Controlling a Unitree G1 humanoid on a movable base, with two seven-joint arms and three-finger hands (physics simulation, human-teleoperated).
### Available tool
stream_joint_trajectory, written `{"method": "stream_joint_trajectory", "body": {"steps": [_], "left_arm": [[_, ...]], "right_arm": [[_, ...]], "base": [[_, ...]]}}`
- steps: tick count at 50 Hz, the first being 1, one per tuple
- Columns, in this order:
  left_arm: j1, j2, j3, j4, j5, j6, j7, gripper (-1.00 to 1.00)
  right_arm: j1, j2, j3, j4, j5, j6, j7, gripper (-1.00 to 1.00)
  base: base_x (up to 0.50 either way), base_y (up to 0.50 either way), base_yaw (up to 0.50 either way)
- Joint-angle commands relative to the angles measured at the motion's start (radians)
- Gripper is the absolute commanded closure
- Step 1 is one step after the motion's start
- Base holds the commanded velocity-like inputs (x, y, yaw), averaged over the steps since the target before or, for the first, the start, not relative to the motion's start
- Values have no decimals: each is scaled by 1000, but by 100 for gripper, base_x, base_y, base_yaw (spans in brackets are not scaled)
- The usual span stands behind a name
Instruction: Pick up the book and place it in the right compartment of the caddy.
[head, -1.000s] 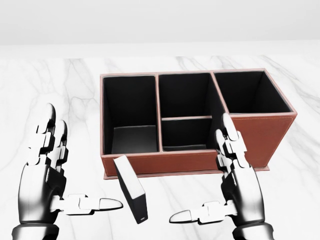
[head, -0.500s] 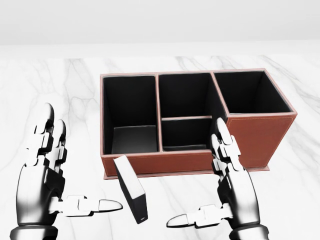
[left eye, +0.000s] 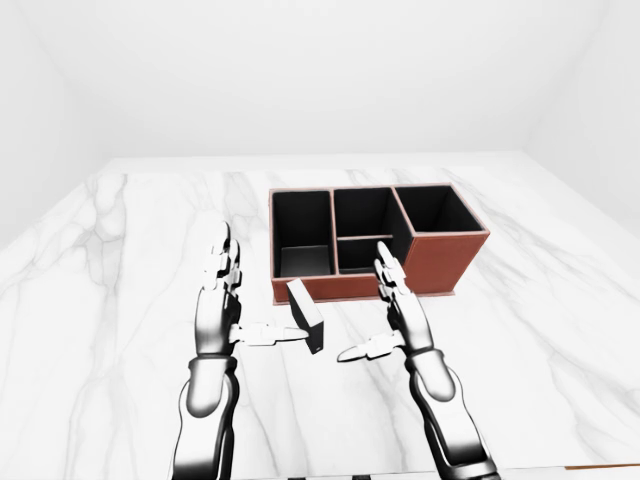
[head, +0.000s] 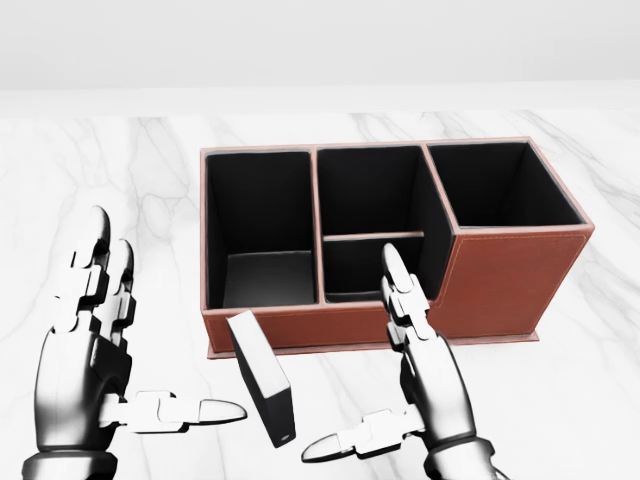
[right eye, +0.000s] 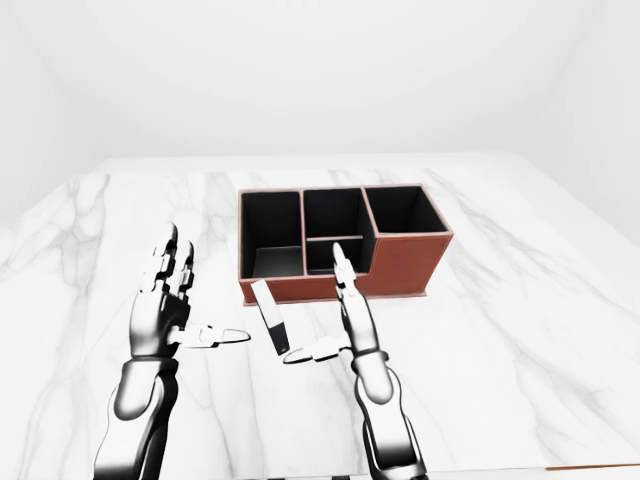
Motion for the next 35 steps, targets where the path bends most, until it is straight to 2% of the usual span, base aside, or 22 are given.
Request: {"method": "stream_joint_trajectory", "body": {"steps": [1, 35], "left_arm": [[-2, 0, -2, 2, 0, 0, 0, -100], [-2, 0, -5, 13, -3, 0, -4, -100]], "right_arm": [[-43, 13, 35, 95, -54, 0, 0, -100], [-170, 61, 44, 370, -122, 0, -7, -100]], "base": [[0, 0, 0], [0, 0, 0]]}}
